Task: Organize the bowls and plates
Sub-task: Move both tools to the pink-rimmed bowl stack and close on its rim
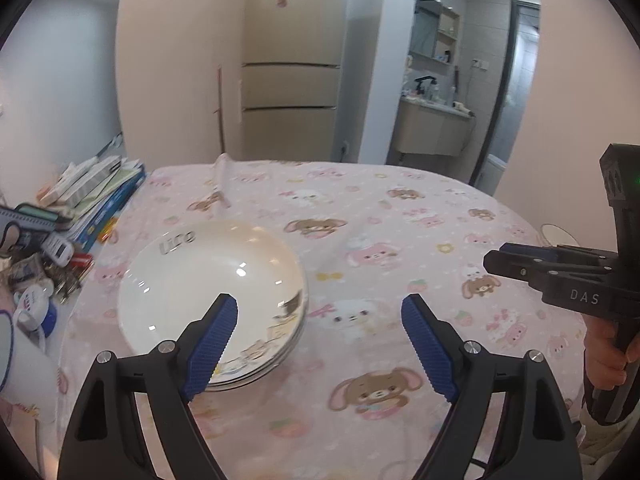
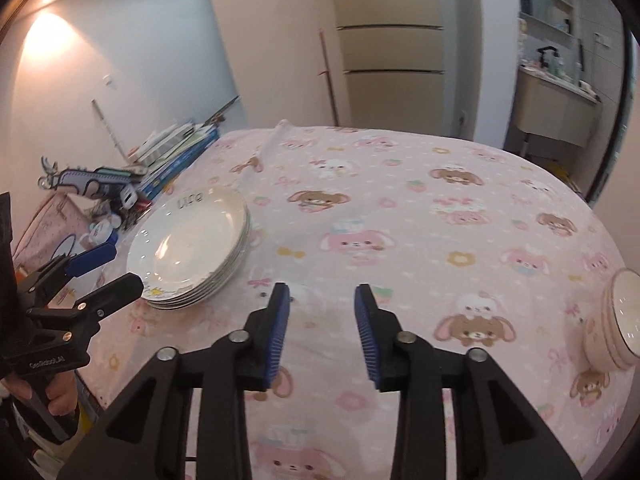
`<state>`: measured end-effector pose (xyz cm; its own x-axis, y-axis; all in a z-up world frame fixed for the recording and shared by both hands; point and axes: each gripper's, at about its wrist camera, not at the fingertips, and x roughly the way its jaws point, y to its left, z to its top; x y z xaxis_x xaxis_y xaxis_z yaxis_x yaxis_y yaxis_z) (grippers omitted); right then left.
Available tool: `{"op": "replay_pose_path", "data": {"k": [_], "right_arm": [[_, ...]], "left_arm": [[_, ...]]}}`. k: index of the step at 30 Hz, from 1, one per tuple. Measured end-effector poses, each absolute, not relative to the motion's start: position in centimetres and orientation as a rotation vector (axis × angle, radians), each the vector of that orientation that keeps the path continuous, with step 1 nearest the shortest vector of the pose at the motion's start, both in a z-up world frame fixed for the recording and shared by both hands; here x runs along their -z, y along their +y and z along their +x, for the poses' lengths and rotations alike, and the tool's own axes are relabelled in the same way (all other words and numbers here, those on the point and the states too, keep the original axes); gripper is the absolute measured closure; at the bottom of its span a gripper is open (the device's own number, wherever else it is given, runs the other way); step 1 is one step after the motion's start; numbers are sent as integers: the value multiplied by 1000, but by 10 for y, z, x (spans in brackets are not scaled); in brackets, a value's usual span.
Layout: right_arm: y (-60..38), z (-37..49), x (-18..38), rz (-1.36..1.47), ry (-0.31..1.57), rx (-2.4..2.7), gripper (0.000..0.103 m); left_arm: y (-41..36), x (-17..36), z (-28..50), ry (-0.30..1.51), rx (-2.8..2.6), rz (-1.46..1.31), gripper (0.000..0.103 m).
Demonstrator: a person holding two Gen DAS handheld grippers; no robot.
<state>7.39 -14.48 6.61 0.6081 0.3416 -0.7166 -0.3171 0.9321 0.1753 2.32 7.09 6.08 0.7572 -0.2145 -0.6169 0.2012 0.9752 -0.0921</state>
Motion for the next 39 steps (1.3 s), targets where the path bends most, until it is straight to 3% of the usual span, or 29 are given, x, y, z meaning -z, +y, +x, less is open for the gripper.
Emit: {"op": "replay_pose_path", "data": {"k": [7, 14, 20, 30, 39], "right_arm": [[-189, 52, -70, 38, 690, -211, 49], [-225, 31, -70, 49, 565, -114, 21], [-252, 25, -60, 86, 549, -79, 12], [-302, 15, -58, 55, 501, 31, 11], [-344, 19, -55, -57, 543, 134, 11]], "left_arm": [[28, -57, 24, 631, 292, -2, 17], [-5, -52, 27, 609, 329, 27, 17], [-31, -52, 30, 601, 358, 46, 16], [-85, -62, 36, 510, 400, 104, 16], [-164, -51, 56, 564, 519, 159, 16]]}}
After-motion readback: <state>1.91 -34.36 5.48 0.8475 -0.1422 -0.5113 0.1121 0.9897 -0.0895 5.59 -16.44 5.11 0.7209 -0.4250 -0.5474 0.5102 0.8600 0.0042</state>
